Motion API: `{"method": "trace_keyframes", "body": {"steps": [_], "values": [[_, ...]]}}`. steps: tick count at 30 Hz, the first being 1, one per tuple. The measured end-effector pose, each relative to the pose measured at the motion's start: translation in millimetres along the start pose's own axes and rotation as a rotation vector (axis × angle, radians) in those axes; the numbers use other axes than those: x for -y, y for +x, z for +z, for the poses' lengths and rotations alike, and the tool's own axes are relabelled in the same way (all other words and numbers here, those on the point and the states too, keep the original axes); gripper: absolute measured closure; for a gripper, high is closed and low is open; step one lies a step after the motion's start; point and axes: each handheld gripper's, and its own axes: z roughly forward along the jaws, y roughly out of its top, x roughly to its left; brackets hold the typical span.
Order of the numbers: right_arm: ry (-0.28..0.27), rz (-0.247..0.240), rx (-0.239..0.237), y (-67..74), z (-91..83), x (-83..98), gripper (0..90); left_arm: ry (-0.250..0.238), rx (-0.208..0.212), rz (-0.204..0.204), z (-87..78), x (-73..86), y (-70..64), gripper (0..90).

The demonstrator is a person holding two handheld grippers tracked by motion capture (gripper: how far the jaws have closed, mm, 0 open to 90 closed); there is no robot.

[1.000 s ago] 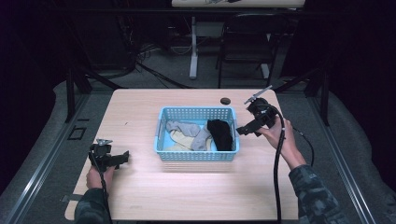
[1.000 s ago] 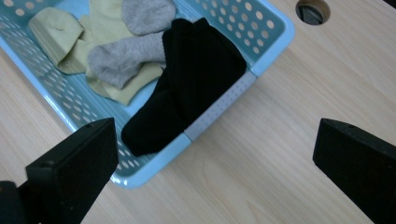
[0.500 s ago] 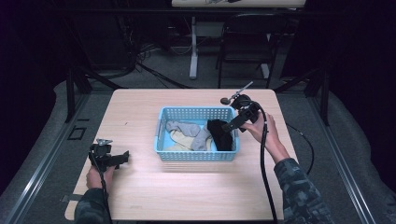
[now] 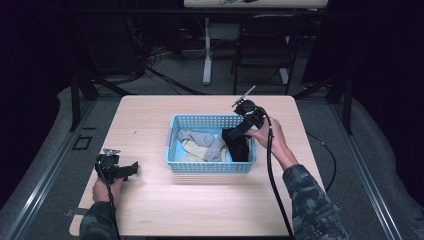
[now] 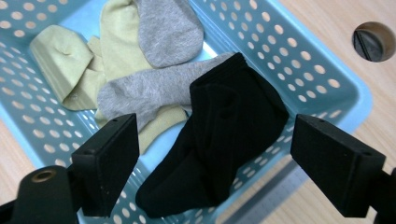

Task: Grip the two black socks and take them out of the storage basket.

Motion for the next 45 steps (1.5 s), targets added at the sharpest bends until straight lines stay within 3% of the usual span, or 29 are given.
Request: {"method": "trace_keyframes", "body": {"steps": [3,8,15,16,18,23,27,30,35,45], "values": [[0.014,0.002,0.008,3.4,8.7,-3.5,16.3,0.000,0.000,0.000,0.0,0.0,0.0,3.4],[0.053,0.017,0.034,2.7,19.2,-6.6,26.2,0.000,0.000,0.000,0.1,0.0,0.1,3.4],[0.087,0.053,0.033,-1.6,36.2,-6.7,35.1,0.000,0.000,0.000,0.1,-0.1,0.0,3.4],[0.119,0.048,0.032,-1.9,37.9,-7.8,37.6,0.000,0.001,0.001,0.1,-0.1,0.1,3.4],[0.132,0.050,0.036,-2.0,42.6,-8.5,39.2,0.000,0.000,0.001,0.1,-0.1,0.1,3.4],[0.159,0.059,0.038,-2.4,50.5,-8.9,59.0,-0.001,0.001,0.001,0.2,-0.1,0.2,3.4],[0.151,0.067,0.035,-3.2,47.2,-7.8,74.6,-0.001,0.001,0.001,0.2,-0.1,0.2,3.4],[0.115,0.077,0.021,-3.5,41.5,-7.1,80.6,-0.002,0.001,-0.001,0.3,-0.1,0.0,3.4],[0.076,0.093,0.008,-4.2,33.2,-5.0,81.9,-0.001,0.001,0.001,0.2,-0.1,0.2,3.4],[0.028,0.075,0.007,-1.8,6.6,-9.3,82.0,-0.001,0.001,0.001,0.3,-0.1,0.1,3.4]]}}
